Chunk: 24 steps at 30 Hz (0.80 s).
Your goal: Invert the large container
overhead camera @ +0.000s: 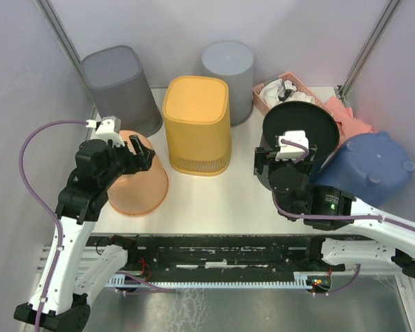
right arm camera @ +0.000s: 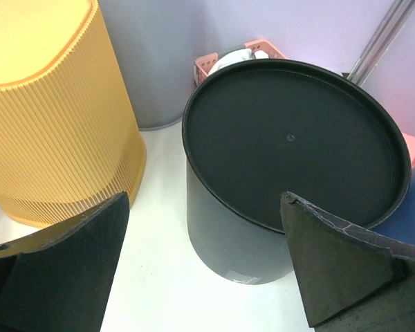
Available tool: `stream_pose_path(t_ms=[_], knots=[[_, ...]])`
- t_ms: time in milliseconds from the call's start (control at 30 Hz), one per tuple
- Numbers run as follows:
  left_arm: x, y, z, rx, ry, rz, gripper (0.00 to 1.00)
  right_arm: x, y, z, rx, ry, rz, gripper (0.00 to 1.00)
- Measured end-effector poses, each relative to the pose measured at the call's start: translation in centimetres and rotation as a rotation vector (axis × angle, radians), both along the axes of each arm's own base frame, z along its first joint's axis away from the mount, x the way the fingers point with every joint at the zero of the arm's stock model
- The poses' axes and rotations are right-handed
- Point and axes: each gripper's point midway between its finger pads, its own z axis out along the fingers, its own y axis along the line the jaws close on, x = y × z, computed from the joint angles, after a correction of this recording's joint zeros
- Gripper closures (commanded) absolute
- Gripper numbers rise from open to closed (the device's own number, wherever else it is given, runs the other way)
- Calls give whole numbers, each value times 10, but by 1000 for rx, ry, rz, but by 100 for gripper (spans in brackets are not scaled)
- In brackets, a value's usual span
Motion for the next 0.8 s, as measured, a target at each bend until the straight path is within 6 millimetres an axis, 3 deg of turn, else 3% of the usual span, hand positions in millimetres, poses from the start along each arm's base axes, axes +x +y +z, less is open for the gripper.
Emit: stream_pose_path(t_ms=[800], knots=[[-2, 13, -3, 16, -41, 67, 17, -2, -3, 2, 70, -6, -1, 1]])
